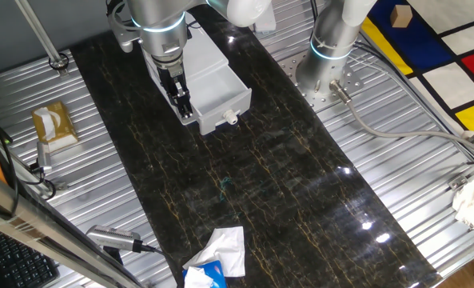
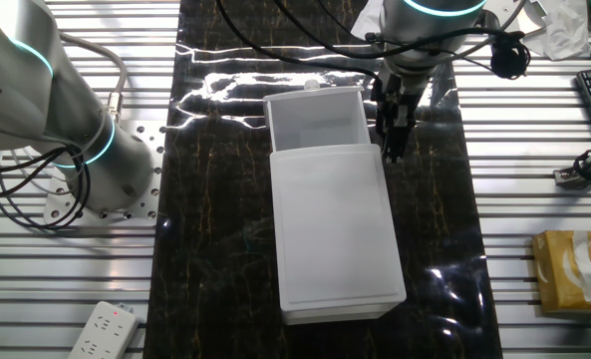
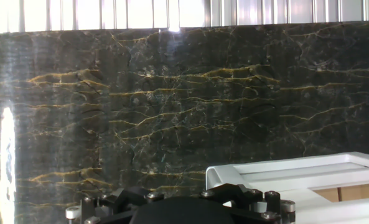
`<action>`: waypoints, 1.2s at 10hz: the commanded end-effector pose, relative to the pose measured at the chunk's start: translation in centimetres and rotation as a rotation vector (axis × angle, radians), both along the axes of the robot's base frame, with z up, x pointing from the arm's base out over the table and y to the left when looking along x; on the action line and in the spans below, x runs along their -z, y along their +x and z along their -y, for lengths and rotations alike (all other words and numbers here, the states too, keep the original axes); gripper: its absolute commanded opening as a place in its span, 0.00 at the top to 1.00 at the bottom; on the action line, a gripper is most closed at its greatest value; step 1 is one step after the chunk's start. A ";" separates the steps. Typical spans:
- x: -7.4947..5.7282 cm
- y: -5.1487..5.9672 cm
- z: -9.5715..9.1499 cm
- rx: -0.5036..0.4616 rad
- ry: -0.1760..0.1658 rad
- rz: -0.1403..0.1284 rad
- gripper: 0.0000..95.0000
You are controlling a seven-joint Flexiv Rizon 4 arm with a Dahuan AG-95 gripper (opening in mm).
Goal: Use the gripper to push and close the drawer
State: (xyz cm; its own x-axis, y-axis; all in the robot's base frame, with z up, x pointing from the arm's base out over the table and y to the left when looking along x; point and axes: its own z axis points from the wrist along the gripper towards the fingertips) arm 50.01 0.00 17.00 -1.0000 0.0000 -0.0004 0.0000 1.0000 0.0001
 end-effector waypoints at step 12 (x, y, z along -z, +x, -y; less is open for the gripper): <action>-0.2 0.0 0.0 -0.173 0.004 -0.018 1.00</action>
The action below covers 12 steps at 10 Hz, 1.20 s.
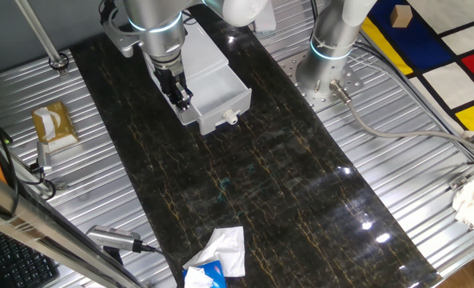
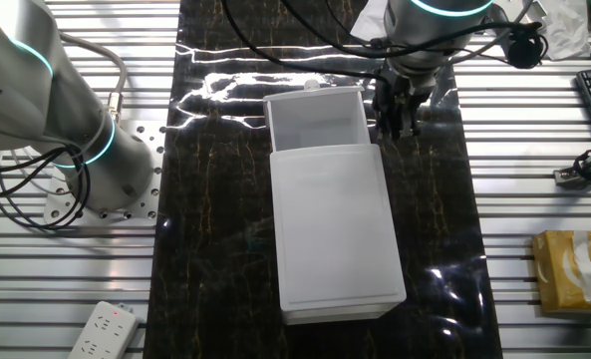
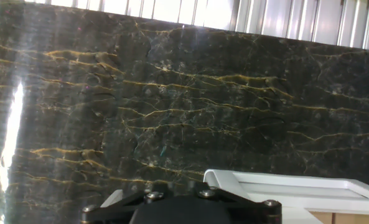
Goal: Use the gripper to push and close the drawer
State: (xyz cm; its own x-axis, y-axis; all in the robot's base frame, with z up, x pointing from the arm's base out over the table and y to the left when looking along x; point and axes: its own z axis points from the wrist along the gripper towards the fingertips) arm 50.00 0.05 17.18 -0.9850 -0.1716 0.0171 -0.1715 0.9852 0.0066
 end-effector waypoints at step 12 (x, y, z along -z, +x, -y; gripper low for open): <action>-0.6 2.0 -1.6 0.012 0.002 -0.022 1.00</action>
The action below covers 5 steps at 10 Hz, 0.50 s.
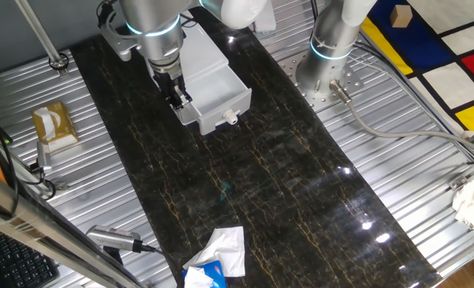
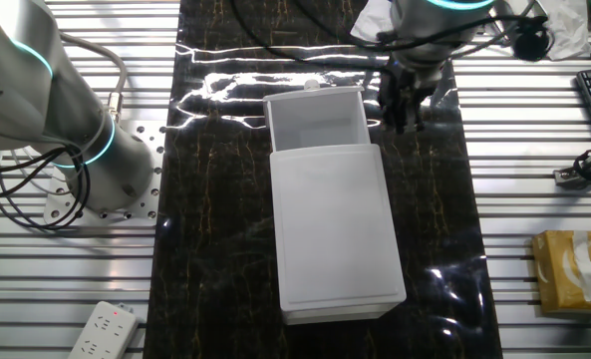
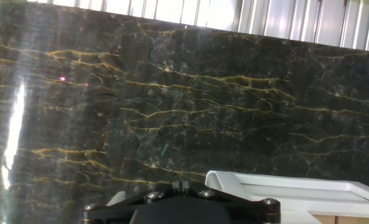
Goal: Use the gripper to push and close the drawer
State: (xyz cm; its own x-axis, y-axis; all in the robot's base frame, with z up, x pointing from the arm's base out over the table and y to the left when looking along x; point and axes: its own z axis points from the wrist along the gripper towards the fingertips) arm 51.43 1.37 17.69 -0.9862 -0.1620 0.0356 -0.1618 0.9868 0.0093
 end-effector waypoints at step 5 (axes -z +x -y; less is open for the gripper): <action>-0.7 4.5 -4.9 0.072 0.000 -0.024 1.00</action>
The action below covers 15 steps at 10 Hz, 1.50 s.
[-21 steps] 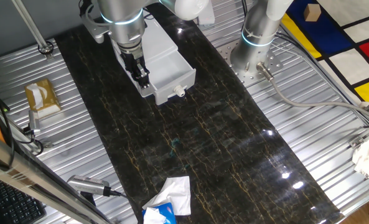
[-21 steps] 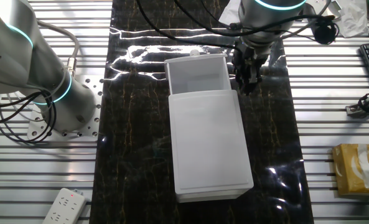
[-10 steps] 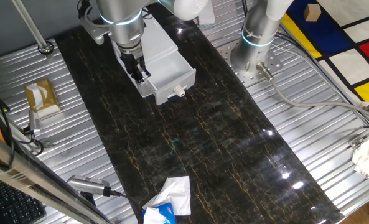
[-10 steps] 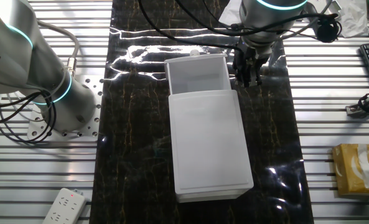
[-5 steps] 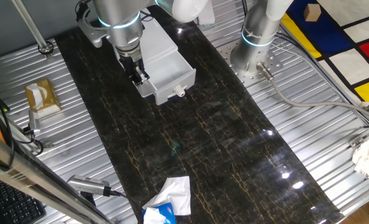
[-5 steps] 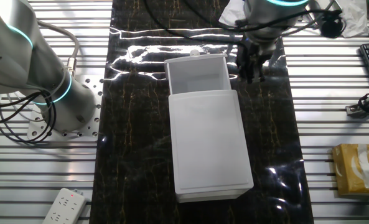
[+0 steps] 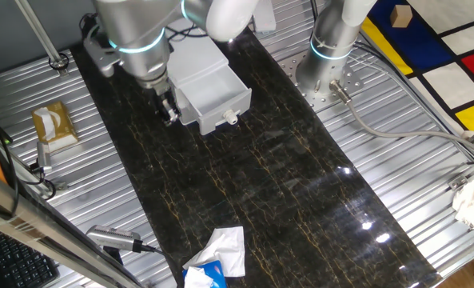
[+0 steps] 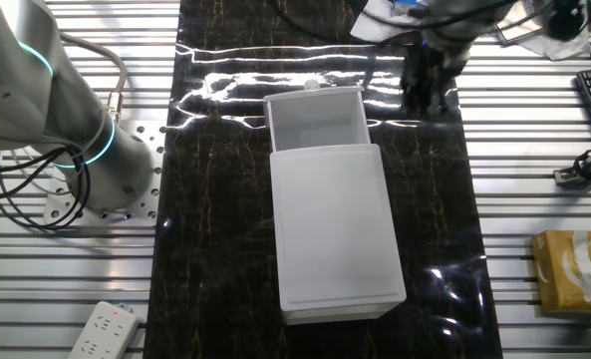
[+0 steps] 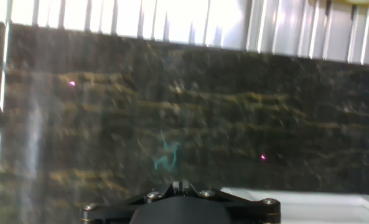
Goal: Use the gripper to push and close the drawer
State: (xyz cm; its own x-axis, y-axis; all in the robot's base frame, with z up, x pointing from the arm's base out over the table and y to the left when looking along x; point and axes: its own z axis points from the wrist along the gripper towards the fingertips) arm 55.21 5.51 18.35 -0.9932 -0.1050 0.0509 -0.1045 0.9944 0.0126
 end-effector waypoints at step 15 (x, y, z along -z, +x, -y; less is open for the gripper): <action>0.1 1.1 -1.1 0.055 -0.006 -0.015 1.00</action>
